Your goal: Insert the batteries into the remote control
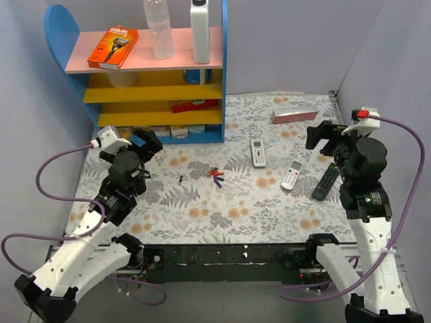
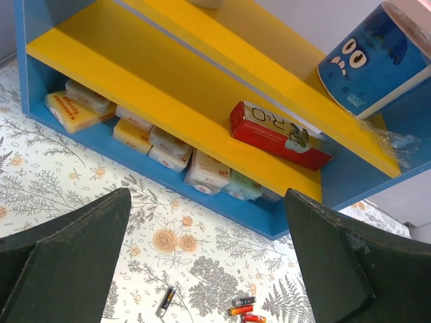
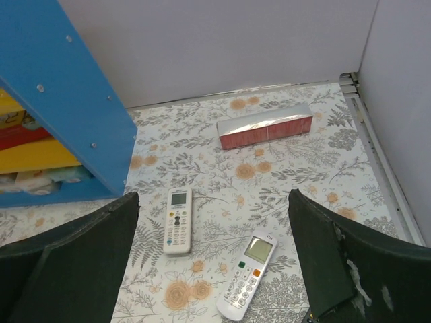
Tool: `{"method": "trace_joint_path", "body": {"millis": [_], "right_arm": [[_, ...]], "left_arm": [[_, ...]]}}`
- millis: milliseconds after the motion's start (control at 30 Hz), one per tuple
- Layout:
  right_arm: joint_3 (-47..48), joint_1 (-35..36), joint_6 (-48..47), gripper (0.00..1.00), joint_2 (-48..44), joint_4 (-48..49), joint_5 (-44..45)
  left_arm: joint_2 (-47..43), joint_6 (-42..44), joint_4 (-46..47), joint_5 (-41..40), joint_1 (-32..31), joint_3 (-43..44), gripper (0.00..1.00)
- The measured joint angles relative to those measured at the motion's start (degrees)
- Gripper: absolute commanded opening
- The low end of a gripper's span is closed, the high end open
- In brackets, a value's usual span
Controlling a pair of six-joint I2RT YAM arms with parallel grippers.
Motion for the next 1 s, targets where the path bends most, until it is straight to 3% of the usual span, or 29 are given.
{"method": "trace_joint_path", "body": {"millis": [233,500,600,1000], "right_arm": [[-3.0,0.0,0.8,0.98,1.1,4.5,-8.0],[-0.7,0.9,2.1,0.98,19.2,1.1,-16.3],[1.0,3.0,2.3,0.98,27.5,-3.0,-15.2],[7.6,14.6,4.1,0.88,45.7,-8.7,-6.4]], "left_arm": [[-0.9,-2.1,-1.3,2.3,0.0,0.0,0.98],[-0.4,-5.9,-3.3,9.8,0.0,-0.8,0.98],[0.1,-7.7,-4.1,12.7,0.0,-1.6,0.98],[1.7,-11.7,-10.8,20.3,0.0,-2.8,0.98]]}}
